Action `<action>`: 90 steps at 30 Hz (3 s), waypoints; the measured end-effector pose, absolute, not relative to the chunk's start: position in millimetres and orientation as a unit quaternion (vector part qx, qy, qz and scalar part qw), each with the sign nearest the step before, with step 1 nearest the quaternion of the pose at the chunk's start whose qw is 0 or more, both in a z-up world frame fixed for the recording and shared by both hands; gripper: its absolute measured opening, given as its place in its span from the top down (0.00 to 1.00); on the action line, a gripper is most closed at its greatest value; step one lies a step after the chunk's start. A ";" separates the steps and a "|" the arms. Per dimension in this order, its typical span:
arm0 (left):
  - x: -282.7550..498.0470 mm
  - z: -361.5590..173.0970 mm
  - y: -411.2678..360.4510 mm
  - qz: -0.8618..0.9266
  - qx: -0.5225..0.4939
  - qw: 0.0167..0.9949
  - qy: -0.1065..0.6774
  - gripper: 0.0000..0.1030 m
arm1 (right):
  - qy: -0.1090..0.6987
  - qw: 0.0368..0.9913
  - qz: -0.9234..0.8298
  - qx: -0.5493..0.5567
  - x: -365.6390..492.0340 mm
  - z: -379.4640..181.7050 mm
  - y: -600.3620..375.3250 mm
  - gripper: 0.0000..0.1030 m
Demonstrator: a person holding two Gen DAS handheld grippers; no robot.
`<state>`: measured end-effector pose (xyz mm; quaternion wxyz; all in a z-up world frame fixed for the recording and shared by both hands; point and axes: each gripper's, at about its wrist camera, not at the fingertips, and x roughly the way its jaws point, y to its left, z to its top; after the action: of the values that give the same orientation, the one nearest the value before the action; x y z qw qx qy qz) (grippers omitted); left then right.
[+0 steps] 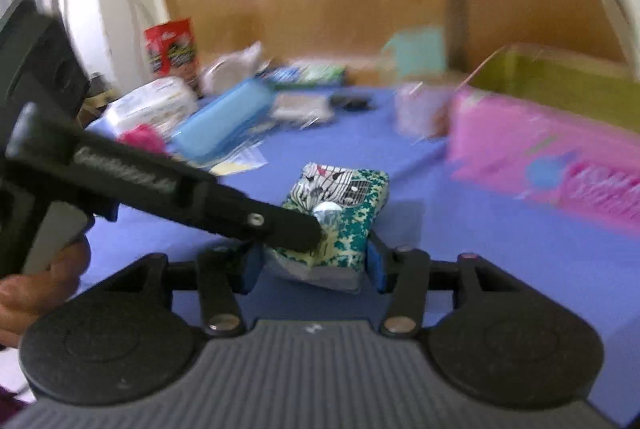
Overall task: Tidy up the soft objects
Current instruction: 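Grasp the green-patterned tissue pack and drop it into the pink tin, then grasp the blue pencil case and place it in the pink tin, then grasp the clear plastic bag and drop it into the pink tin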
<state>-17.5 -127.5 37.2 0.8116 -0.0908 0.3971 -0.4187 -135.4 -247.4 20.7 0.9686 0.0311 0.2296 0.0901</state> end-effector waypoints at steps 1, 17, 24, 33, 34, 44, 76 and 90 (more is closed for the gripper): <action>-19.0 49.6 -140.0 -0.422 -0.078 0.819 0.380 0.68 | 0.213 0.973 0.079 0.033 -136.3 26.4 -255.9 0.48; -48.7 67.0 -66.5 -0.289 -0.054 0.916 0.274 0.30 | 0.104 0.984 -0.089 0.112 -97.2 51.6 -348.0 0.20; -65.3 44.0 55.4 -0.166 -0.142 0.939 0.267 0.32 | 0.220 0.950 0.151 0.160 -30.3 54.2 -226.8 0.20; -70.1 42.6 90.4 -0.155 -0.176 0.937 0.260 0.31 | 0.343 0.907 0.167 0.176 60.5 23.6 -129.2 0.35; -69.4 41.1 89.3 -0.160 -0.176 0.936 0.261 0.31 | 0.348 0.900 0.174 0.198 52.8 20.1 -139.6 0.40; -49.5 22.5 14.6 -0.260 -0.148 0.893 0.336 0.27 | 0.305 0.936 0.172 0.030 -80.7 24.5 -196.3 0.45; -18.5 82.5 -189.7 -0.388 -0.032 0.872 0.297 0.29 | 0.151 0.980 -0.110 0.065 -58.4 37.3 -364.9 0.28; -37.8 21.5 23.3 -0.230 -0.122 0.907 0.331 0.26 | 0.150 0.983 0.084 0.066 -58.4 60.4 -261.0 0.29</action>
<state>-37.8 23.3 21.5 0.9069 -0.1220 0.3314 -0.2299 -58.4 -261.0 60.4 0.9828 0.0662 0.1503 0.0839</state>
